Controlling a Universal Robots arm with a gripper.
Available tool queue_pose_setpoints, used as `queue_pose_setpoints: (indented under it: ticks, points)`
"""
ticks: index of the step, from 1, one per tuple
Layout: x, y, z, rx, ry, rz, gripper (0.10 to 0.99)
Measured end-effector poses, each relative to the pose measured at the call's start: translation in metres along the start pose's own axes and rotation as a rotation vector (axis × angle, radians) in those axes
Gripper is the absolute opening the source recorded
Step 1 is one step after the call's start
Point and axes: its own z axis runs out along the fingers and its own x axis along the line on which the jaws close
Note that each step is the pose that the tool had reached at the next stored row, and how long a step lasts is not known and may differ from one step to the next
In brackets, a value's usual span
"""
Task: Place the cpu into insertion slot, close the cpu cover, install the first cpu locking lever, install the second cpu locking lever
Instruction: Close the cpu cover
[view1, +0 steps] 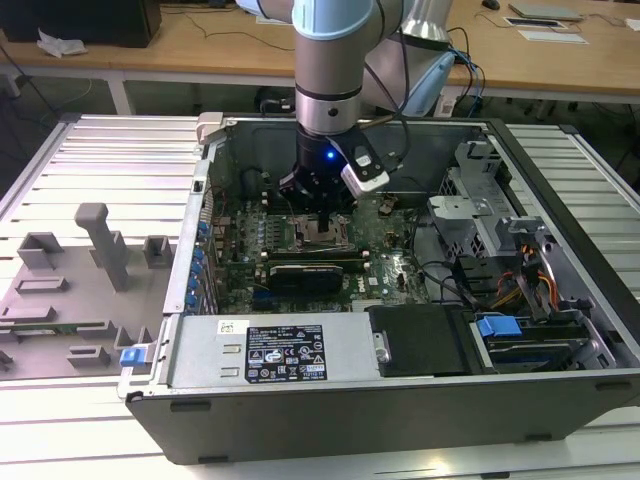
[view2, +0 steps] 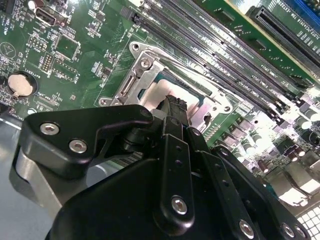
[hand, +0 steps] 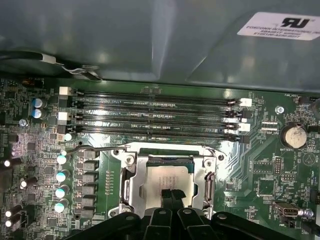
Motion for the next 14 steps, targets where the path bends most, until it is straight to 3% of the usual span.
queue_pose_setpoints:
  ticks: [2,14]
  points:
    - [0.0005,0.0000,-0.0001,0.000,-0.0005,0.000,0.106]
    - [0.0320,0.0024,0.0023,0.001,-0.0165,0.000,0.106]
